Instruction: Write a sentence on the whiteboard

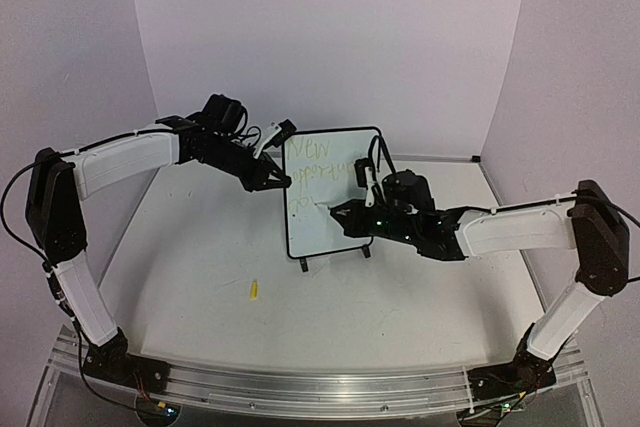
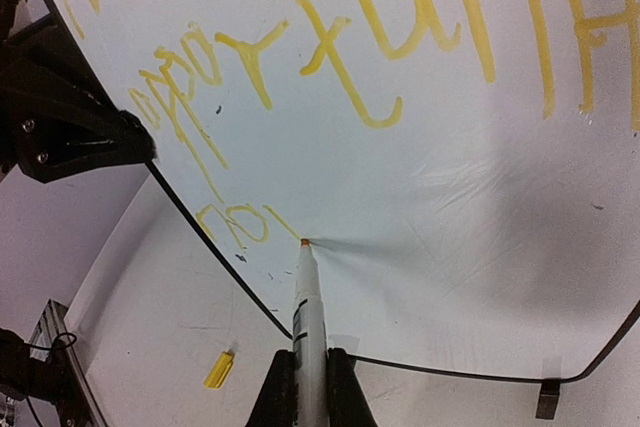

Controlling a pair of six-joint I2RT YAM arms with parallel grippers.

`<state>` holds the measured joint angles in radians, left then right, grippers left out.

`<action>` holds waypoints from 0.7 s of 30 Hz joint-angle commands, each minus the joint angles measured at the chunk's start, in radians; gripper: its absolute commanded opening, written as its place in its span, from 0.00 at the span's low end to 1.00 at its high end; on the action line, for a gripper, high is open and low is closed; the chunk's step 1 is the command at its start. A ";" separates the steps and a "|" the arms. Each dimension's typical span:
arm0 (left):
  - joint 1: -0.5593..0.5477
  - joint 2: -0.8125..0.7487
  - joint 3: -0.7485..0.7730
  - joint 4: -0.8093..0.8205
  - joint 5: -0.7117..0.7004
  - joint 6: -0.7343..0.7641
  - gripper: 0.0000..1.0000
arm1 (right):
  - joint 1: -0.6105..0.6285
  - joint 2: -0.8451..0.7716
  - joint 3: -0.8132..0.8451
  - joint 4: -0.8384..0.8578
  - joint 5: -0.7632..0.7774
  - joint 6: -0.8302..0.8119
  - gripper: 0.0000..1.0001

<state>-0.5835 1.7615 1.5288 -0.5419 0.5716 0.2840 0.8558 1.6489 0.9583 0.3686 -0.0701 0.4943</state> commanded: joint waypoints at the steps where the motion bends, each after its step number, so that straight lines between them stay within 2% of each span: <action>1: -0.004 -0.018 -0.023 -0.067 -0.096 0.032 0.00 | -0.020 -0.048 0.043 0.026 0.070 -0.015 0.00; 21: -0.003 -0.016 -0.023 -0.067 -0.096 0.033 0.00 | -0.027 -0.027 0.012 0.015 0.061 0.001 0.00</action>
<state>-0.5835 1.7615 1.5288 -0.5419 0.5720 0.2836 0.8448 1.6127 0.9611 0.3653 -0.0463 0.4904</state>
